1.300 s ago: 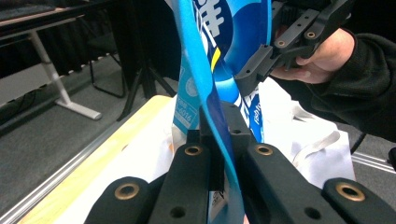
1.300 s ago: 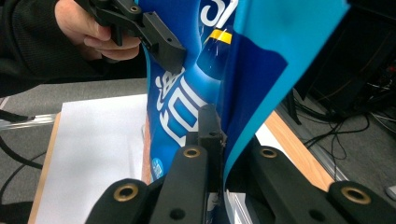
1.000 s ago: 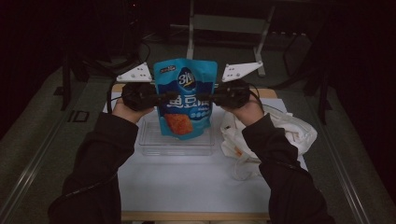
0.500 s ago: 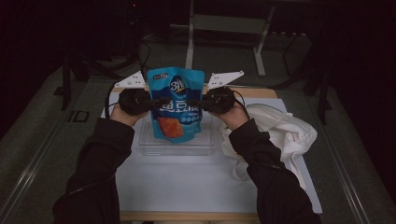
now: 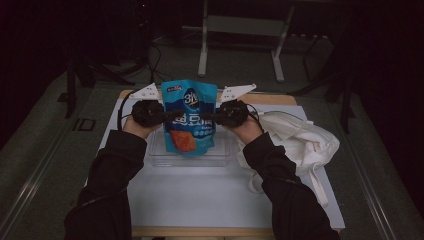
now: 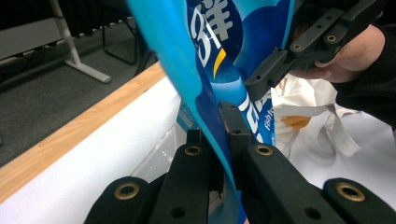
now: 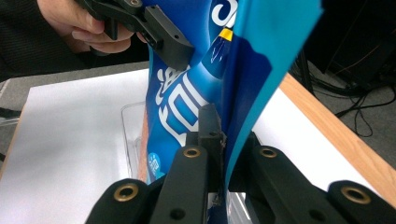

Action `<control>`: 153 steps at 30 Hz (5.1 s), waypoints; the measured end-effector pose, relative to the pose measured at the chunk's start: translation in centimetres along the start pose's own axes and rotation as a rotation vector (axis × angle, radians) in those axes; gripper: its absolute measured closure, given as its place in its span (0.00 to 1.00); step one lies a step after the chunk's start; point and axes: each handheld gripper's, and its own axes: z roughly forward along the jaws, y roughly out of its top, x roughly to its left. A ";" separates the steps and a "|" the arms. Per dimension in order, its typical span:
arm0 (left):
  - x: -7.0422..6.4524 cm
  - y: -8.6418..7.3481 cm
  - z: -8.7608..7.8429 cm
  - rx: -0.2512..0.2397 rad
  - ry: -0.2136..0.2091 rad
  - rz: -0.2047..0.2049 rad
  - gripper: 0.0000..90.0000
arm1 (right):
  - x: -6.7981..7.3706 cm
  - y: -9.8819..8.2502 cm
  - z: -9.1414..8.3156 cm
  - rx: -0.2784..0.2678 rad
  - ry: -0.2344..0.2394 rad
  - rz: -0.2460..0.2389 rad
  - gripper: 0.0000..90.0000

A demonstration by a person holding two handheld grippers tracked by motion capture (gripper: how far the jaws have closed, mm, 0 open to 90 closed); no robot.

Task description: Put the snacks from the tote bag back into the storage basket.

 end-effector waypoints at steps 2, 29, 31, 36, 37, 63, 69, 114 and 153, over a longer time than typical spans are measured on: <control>0.0 -0.4 0.2 -0.001 -0.004 -0.004 1.00 | 0.1 -0.3 0.1 0.004 0.002 0.000 0.98; -0.2 -4.3 1.0 -0.001 -0.058 -0.039 1.00 | 1.5 -3.9 1.5 0.023 -0.004 -0.017 0.98; -0.5 -4.5 0.9 -0.007 -0.054 -0.035 1.00 | 1.7 -4.0 1.4 0.023 -0.003 -0.028 0.97; -1.1 -5.0 0.6 -0.028 -0.049 -0.042 0.99 | 2.1 -4.3 1.2 0.006 0.004 -0.031 0.94; -1.2 -5.0 0.6 -0.031 -0.047 -0.041 0.99 | 2.2 -4.4 1.1 0.003 0.006 -0.033 0.94; -2.9 -4.4 -1.9 -0.045 0.074 -0.090 0.25 | 1.5 -4.4 -1.2 -0.051 -0.040 0.033 0.28; -3.5 -4.9 -1.9 -0.028 0.143 -0.128 0.01 | 1.7 -4.6 -2.0 -0.092 -0.013 0.025 0.17; -15.2 -7.9 -1.2 0.010 0.043 -0.075 0.01 | 6.5 -10.7 -8.9 -0.060 -0.096 0.021 0.16; -18.1 -10.9 4.7 0.125 -0.107 0.006 0.01 | 10.5 -17.3 -11.8 0.028 -0.209 0.015 0.16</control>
